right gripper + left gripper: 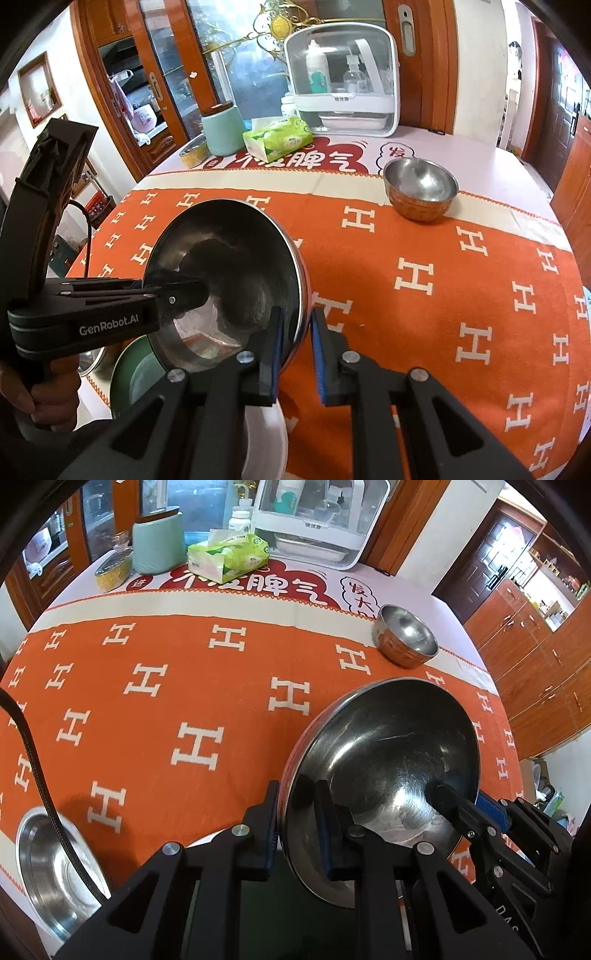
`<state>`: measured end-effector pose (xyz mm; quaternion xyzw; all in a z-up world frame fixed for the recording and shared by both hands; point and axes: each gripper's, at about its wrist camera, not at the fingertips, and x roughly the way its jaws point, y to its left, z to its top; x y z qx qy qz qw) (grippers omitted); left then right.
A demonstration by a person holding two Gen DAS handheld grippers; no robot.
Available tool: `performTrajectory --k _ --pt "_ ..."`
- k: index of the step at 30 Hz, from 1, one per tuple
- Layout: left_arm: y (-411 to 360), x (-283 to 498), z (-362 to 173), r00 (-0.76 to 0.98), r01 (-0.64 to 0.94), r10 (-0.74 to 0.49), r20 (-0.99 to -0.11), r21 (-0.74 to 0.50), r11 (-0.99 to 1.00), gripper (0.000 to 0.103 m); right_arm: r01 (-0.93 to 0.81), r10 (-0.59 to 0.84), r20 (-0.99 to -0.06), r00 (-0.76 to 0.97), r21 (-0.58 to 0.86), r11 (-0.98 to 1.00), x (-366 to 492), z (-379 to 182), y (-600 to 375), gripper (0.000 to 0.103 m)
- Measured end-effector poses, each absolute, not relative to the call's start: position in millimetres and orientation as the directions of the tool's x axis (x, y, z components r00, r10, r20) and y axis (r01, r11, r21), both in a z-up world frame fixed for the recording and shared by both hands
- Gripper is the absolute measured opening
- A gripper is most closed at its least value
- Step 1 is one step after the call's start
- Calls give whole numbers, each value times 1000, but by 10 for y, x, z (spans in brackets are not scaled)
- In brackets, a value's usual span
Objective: Organize plates and bowls
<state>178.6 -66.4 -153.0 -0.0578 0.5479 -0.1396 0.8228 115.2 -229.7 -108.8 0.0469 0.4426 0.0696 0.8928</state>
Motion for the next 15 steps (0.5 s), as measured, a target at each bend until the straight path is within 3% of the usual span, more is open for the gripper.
performTrajectory --k 15 --pt "-291 1206 -1309 430 113 -287 -856 -265 958 16 -186 182 -750 635 80 979 804 -830 -1928 14"
